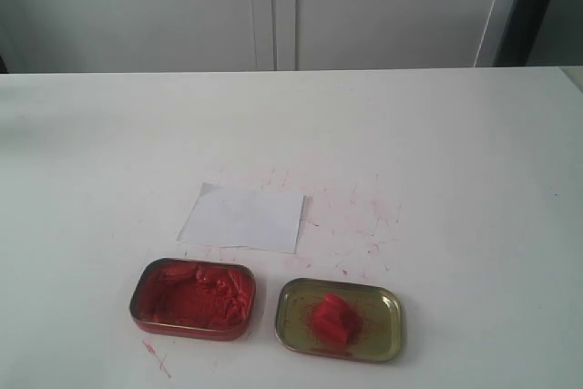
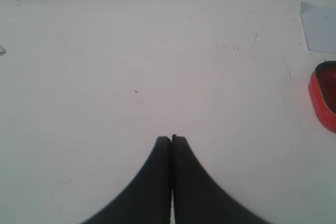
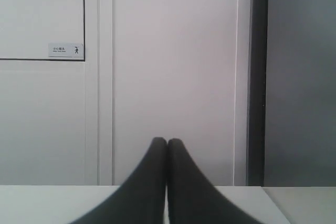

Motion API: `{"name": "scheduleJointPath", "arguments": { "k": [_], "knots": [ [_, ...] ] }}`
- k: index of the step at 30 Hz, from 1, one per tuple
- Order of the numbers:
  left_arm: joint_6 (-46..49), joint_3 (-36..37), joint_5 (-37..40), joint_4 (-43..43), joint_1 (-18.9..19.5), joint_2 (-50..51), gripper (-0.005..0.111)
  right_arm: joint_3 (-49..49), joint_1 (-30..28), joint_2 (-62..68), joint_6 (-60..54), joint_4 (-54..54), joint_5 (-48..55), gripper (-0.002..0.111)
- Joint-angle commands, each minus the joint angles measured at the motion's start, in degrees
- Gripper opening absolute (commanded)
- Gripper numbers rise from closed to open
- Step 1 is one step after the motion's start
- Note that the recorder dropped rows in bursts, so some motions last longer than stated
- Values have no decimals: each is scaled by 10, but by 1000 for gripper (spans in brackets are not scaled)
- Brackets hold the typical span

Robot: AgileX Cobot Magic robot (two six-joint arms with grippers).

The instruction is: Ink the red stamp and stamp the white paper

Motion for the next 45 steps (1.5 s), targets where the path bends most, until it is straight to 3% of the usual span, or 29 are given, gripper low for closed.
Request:
{"name": "scheduleJointPath", "arguments": {
  "k": [1, 17, 28, 45],
  "knots": [
    [0, 4, 0, -6, 2, -2, 0, -9, 1, -3, -2, -2, -3, 0],
    [0, 4, 0, -6, 2, -2, 0, -163, 1, 4, -2, -6, 167, 0],
    [0, 4, 0, -6, 2, -2, 0, -265, 1, 146, -2, -4, 298, 0],
    [0, 4, 0, -6, 2, -2, 0, -337, 1, 329, -2, 7, 505, 0]
  ]
}}
